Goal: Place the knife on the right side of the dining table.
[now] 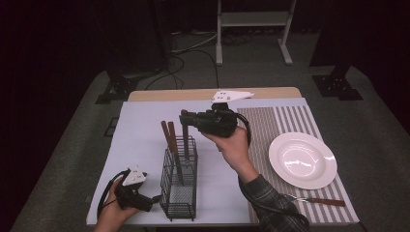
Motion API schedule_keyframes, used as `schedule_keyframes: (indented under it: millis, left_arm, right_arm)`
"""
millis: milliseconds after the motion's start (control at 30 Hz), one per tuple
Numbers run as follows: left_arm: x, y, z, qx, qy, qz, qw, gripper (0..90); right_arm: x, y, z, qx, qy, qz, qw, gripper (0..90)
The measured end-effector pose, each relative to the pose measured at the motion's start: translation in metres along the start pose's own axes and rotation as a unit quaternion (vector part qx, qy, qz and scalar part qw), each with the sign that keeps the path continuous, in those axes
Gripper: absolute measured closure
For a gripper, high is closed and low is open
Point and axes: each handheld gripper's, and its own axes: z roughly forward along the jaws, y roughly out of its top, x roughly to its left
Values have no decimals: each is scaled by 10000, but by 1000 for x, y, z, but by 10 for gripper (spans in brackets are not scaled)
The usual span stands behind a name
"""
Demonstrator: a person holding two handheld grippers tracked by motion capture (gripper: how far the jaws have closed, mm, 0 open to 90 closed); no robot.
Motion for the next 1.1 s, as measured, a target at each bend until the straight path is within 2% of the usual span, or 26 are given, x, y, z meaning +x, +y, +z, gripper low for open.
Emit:
schedule_keyframes:
  millis: [300,633,900,1100]
  left_arm:
    - [0,0,0,7,4,11,10000,0]
    - [0,0,0,8,5,9,10000,0]
    - [0,0,0,9,5,12,10000,0]
    - [0,0,0,5,5,8,10000,0]
  right_arm:
    - [5,20,-15,-262,-36,-93,9996,801]
    - [7,36,-33,-469,-182,-201,9985,801]
    - [2,46,-56,-654,-458,-244,9965,801]
    - [-8,50,-74,-749,-772,-252,9939,801]
